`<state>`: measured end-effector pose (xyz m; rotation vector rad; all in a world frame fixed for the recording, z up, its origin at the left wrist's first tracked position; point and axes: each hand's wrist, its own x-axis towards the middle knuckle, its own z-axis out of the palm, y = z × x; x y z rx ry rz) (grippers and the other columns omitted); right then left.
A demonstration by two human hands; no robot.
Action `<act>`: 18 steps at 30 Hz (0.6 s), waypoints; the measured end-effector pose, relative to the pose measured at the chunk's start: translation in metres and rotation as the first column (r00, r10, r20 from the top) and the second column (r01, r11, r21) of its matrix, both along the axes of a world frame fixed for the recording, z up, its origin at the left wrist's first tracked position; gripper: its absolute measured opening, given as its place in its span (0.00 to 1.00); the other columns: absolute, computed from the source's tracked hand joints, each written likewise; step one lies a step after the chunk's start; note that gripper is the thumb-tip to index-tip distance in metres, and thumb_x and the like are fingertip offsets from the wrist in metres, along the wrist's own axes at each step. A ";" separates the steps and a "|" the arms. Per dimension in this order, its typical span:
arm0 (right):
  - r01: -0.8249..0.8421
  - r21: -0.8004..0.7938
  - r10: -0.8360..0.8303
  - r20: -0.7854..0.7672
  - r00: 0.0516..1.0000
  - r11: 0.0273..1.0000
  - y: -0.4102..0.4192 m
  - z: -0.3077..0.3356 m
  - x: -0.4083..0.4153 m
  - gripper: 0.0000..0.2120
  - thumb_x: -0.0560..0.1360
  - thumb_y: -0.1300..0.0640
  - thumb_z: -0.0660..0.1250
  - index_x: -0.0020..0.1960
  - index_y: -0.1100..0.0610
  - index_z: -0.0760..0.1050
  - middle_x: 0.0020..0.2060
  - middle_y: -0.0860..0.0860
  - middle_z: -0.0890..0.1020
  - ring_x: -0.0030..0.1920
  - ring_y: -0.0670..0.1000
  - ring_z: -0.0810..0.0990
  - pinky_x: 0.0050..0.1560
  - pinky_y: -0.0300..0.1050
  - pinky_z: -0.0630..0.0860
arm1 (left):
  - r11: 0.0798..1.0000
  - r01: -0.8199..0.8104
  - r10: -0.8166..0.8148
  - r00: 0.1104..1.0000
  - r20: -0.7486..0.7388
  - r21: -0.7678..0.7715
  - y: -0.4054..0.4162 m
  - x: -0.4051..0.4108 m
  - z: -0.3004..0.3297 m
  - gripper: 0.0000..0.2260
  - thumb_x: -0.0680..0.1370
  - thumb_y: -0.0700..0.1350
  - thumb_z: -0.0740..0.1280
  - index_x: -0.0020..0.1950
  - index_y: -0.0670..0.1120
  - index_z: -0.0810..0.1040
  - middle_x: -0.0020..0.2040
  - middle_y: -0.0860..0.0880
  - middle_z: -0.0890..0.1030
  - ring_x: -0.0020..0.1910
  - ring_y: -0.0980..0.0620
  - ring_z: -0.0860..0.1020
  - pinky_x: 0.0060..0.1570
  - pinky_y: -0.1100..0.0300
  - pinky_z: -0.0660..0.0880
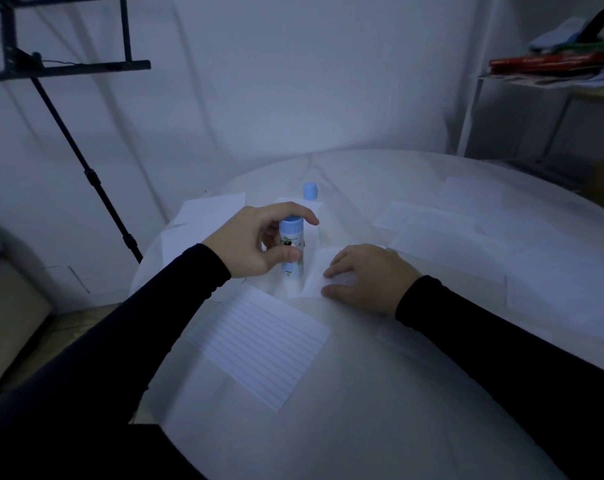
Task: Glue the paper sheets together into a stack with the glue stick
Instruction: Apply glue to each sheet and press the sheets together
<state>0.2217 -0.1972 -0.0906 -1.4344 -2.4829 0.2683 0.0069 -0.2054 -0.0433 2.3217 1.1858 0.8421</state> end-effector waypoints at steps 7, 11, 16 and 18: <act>0.021 -0.013 -0.021 -0.001 1.000 1.000 -0.002 0.003 -0.001 0.18 0.72 0.39 0.66 0.58 0.44 0.78 0.59 0.41 0.76 0.63 0.46 0.71 0.63 0.46 0.62 | 0.998 -0.031 0.033 0.999 -0.023 0.055 0.007 0.000 -0.005 0.17 0.71 0.45 0.70 0.57 0.59 0.74 0.44 0.44 0.81 0.41 0.39 0.80 0.43 0.46 0.77; 0.026 -0.011 -0.026 0.010 1.000 1.000 -0.002 0.003 -0.001 0.17 0.72 0.39 0.66 0.58 0.43 0.78 0.59 0.41 0.76 0.64 0.46 0.71 0.62 0.45 0.62 | 0.996 -0.050 0.052 0.998 -0.026 0.072 0.012 -0.001 -0.007 0.17 0.72 0.45 0.69 0.58 0.58 0.73 0.43 0.43 0.81 0.40 0.40 0.80 0.43 0.47 0.77; 0.023 -0.024 -0.023 -0.011 1.000 0.999 -0.002 0.003 -0.001 0.17 0.72 0.39 0.66 0.58 0.43 0.78 0.59 0.41 0.76 0.63 0.46 0.71 0.61 0.43 0.64 | 0.990 -0.091 0.096 0.994 -0.049 0.104 0.022 -0.001 -0.010 0.17 0.71 0.50 0.67 0.59 0.61 0.72 0.40 0.40 0.80 0.38 0.43 0.79 0.43 0.47 0.77; 0.016 -0.021 -0.017 -0.016 1.000 1.000 -0.001 0.002 -0.001 0.17 0.71 0.40 0.66 0.58 0.44 0.78 0.59 0.42 0.76 0.62 0.47 0.72 0.63 0.45 0.66 | 0.987 -0.108 0.116 0.991 -0.059 0.119 0.027 -0.001 -0.011 0.17 0.71 0.52 0.66 0.59 0.61 0.72 0.38 0.39 0.79 0.36 0.44 0.77 0.42 0.48 0.76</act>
